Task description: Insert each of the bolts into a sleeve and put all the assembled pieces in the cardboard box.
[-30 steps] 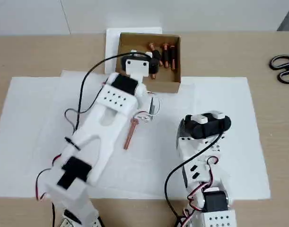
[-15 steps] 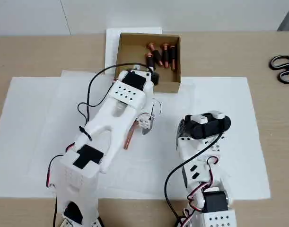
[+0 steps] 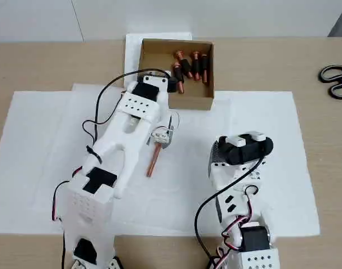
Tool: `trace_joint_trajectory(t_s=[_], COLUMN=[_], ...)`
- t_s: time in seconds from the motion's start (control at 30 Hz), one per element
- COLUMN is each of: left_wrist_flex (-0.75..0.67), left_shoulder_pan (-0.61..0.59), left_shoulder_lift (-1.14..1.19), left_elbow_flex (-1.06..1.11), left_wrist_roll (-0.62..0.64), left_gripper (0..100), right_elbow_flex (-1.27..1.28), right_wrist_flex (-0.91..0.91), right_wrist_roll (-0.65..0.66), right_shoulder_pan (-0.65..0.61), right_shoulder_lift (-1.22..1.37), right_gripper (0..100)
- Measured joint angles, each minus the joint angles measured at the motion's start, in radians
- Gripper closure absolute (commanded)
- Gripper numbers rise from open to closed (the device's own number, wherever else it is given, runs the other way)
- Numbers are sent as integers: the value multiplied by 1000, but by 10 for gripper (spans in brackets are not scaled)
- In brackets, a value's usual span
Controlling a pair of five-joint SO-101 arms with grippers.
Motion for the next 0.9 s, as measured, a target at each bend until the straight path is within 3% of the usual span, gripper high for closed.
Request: trace_joint_trajectory(t_s=[0.43,0.57,0.9], left_wrist_flex=[-6,-8,-18], left_shoulder_pan=[2,9,104], left_shoulder_lift=[94,103,104], left_elbow_flex=[35,26,26], left_wrist_roll=[-9,-9,-8], left_gripper=[859,966,993], right_elbow_flex=[0,0,0], right_wrist_flex=[0,0,0], right_wrist_roll=[0,0,0], right_shoulder_pan=[0,0,0], right_shoulder_lift=[0,0,0], right_gripper=[995,995,995])
